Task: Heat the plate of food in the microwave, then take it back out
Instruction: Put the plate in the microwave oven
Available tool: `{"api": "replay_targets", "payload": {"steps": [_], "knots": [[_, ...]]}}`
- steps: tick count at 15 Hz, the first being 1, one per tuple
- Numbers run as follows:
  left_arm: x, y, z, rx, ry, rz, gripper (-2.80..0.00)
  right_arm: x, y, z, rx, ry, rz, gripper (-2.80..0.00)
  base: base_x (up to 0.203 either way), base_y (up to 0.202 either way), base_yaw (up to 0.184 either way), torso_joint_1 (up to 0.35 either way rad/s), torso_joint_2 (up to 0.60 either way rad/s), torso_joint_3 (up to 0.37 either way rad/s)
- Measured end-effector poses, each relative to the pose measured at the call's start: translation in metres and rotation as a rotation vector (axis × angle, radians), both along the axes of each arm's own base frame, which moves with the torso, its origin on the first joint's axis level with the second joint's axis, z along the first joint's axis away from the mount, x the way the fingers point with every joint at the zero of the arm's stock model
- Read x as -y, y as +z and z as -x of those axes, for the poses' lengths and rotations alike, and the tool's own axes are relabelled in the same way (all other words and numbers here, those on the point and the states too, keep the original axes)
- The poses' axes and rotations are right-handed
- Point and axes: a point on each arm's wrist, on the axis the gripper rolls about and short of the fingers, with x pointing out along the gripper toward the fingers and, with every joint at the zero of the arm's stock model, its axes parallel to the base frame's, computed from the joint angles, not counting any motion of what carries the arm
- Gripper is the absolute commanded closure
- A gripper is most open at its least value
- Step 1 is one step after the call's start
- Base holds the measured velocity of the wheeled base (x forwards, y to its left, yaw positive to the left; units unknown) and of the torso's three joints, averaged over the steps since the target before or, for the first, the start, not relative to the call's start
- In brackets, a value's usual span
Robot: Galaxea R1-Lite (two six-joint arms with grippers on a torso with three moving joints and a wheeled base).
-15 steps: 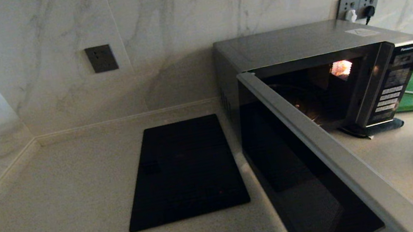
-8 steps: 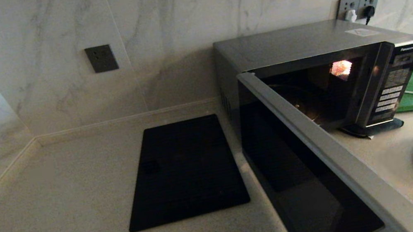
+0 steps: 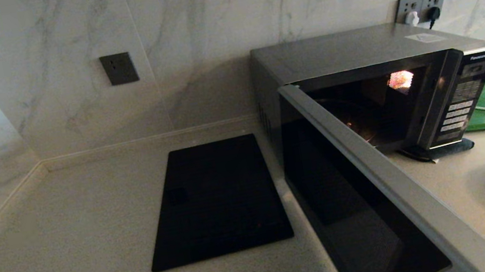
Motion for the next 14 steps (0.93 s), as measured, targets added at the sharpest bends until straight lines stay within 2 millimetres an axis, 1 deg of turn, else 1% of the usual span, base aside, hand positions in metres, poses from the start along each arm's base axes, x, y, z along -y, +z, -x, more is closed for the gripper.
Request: {"api": "replay_targets", "payload": {"steps": [4, 8, 9, 14], "knots": [[0.000, 0.000, 0.000, 0.000, 0.000, 0.000, 0.00, 0.003, -0.006, -0.002, -0.020, 0.015, 0.007, 0.00, 0.000, 0.000, 0.000, 0.000, 0.00, 0.000], [0.000, 0.000, 0.000, 0.000, 0.000, 0.000, 0.00, 0.014, -0.014, -0.007, -0.068, -0.022, 0.104, 0.00, 0.000, 0.000, 0.000, 0.000, 0.00, 0.000], [0.000, 0.000, 0.000, 0.000, 0.000, 0.000, 0.00, 0.016, -0.017, -0.006, -0.090, -0.029, 0.115, -2.80, 0.000, 0.000, 0.000, 0.000, 0.00, 0.000], [0.000, 0.000, 0.000, 0.000, 0.000, 0.000, 0.00, 0.021, -0.030, -0.008, -0.127, -0.031, 0.094, -2.80, 0.000, 0.000, 0.000, 0.000, 0.00, 0.000]]}}
